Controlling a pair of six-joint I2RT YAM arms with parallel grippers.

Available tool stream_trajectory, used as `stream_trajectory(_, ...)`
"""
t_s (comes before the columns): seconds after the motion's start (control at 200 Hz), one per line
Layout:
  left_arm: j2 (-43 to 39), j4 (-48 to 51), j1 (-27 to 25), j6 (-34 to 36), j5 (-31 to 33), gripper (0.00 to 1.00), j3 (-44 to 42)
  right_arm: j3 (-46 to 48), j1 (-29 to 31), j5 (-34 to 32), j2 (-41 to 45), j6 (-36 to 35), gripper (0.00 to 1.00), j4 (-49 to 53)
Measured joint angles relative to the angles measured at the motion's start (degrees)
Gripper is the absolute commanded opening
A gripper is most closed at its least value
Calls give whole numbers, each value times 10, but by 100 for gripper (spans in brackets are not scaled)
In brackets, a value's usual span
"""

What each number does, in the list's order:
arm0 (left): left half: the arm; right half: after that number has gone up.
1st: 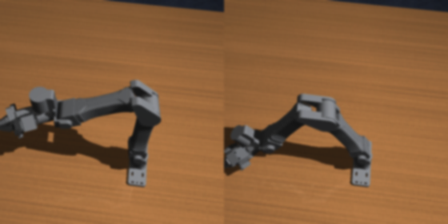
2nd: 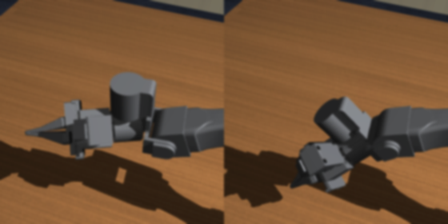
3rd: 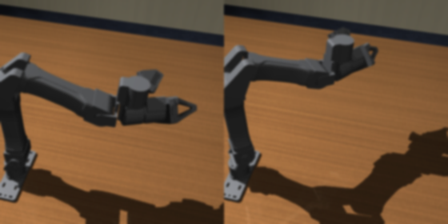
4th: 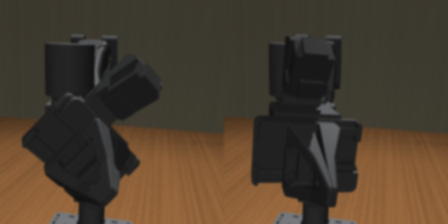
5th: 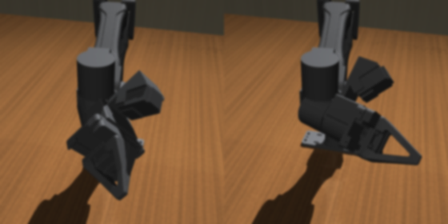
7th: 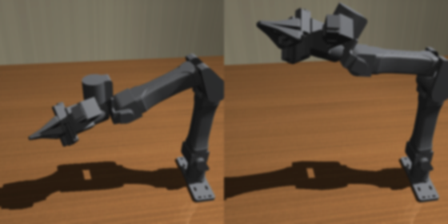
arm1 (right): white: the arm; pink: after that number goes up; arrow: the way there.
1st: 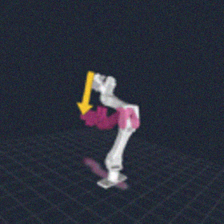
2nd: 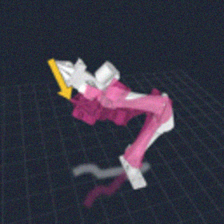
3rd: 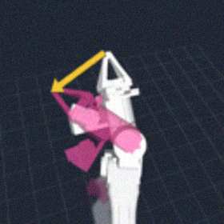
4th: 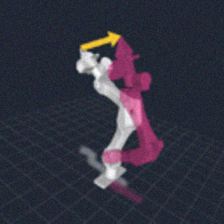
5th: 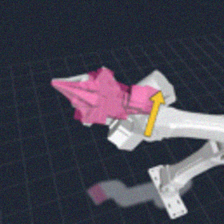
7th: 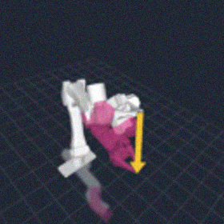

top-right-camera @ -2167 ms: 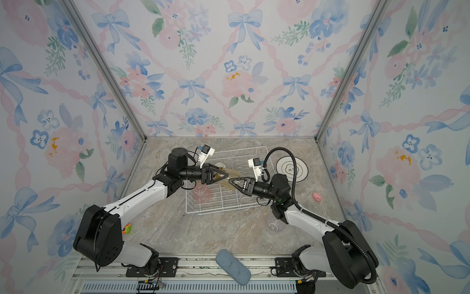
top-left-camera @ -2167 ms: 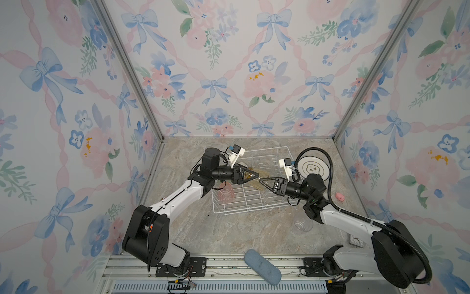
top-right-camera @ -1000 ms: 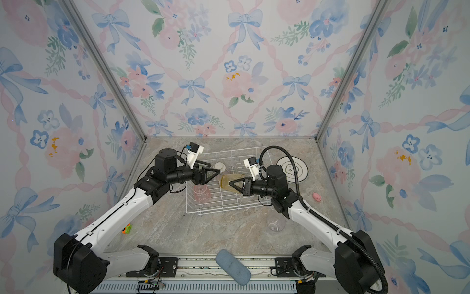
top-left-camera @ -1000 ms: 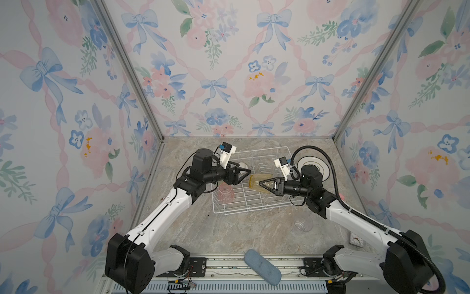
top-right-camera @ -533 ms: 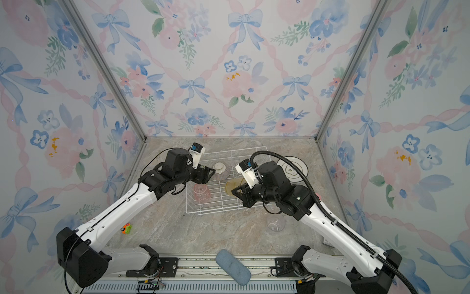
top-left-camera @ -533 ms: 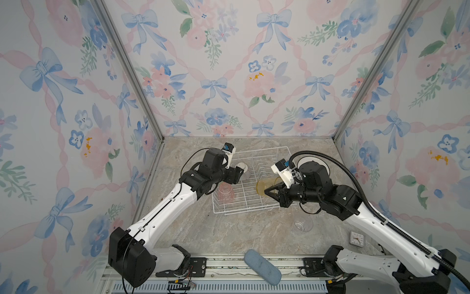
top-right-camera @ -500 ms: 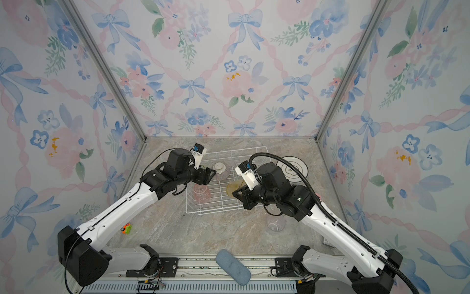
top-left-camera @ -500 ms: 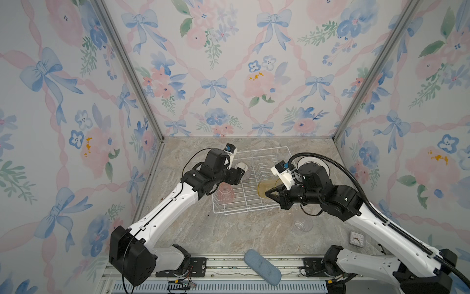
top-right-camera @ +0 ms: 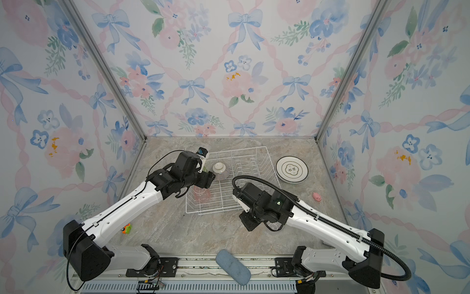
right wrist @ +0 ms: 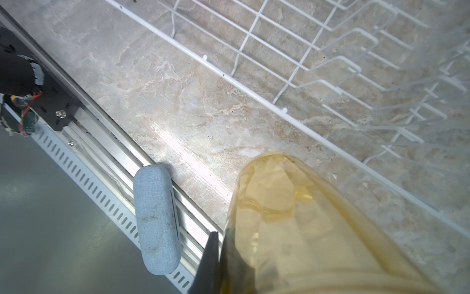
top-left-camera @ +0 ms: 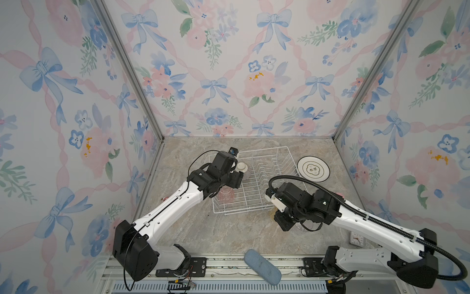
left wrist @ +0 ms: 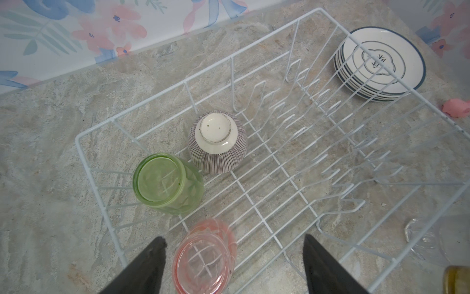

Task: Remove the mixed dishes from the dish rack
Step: 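Open the left gripper and carry the yellow glass down with the right gripper, then set the yellow glass upright on the table beside the clear glass, open right gripper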

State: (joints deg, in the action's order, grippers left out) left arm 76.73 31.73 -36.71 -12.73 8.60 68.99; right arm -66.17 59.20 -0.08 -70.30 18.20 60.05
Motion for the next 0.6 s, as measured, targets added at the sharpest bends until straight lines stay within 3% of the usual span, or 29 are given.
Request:
stream_trajectory(0.395,-45,-55,0,1,4,80,-80,44,7,-13,-101,14,0,-12)
stream_trajectory(0.6,-89,-110,0,3,-9,85,-127,56,7,-14,-134,19,0,-33)
